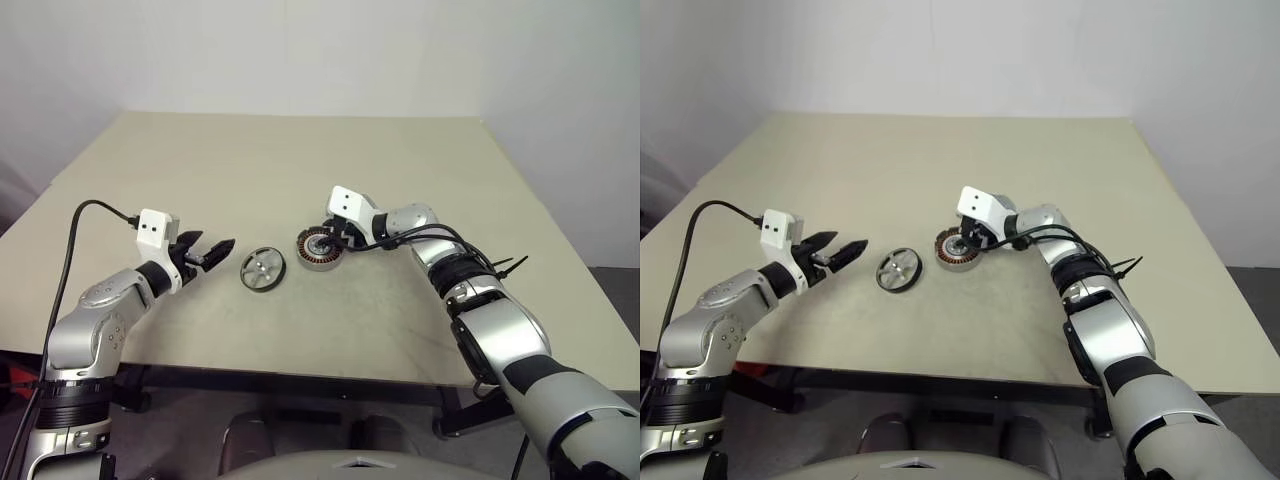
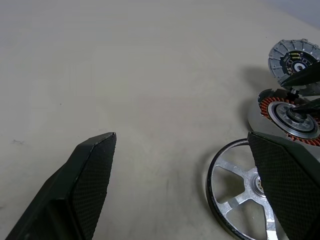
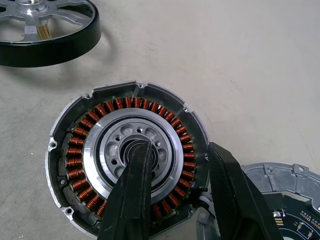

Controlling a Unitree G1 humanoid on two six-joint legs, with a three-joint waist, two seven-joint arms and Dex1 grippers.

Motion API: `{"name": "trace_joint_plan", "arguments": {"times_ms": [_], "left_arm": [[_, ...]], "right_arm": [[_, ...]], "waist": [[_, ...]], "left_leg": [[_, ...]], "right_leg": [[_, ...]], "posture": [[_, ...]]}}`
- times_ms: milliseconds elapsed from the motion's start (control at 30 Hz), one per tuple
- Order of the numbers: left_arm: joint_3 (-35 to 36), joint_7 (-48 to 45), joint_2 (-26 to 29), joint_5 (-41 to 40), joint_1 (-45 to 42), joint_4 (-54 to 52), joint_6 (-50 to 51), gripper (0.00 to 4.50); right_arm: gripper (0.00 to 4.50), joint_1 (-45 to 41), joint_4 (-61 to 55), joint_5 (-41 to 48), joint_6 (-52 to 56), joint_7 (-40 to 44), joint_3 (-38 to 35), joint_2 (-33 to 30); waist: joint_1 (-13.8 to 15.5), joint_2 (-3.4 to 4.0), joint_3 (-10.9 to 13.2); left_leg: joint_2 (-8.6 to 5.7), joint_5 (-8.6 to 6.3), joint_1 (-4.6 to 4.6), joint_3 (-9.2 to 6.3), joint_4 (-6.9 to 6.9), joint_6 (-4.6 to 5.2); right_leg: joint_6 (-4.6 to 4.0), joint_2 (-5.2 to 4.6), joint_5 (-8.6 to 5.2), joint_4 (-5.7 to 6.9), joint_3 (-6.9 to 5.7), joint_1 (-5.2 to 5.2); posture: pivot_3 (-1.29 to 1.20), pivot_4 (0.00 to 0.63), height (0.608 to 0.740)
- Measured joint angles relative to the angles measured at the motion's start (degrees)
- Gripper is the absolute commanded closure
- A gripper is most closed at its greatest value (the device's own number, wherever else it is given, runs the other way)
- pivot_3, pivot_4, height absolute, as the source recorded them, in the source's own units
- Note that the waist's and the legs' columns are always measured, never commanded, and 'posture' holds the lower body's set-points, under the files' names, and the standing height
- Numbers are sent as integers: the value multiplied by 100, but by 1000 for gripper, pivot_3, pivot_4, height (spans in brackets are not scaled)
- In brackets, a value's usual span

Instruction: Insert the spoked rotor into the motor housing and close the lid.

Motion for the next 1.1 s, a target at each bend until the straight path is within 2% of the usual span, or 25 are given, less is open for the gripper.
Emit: {"name": "trace_joint_plan", "arguments": {"times_ms": [433,700,1100], "left_arm": [[60,2,65,4,-1,23,-7,0],[355,0,232,5,-54,213,-55,0],[294,5,169,15,-61,234,-59,0]], "right_arm": [[2555,-20,36,0,-19,-52,0,73],[2555,269,-326,38,166,-111,-45,208],[2555,279,-419,40,224,-138,-45,189]], "waist": [[-7,0,0],[-8,-4,-2],[-5,-3,-2]], "left_leg": [[1,0,0,0,0,0],[1,0,3,0,0,0],[2,1,2,0,-1,-1]], "right_leg": [[-1,1,0,1,0,0],[-2,1,-2,1,1,2],[-3,2,-2,2,1,-1]], "posture": [[0,0,740],[0,0,740],[0,0,740]]}}
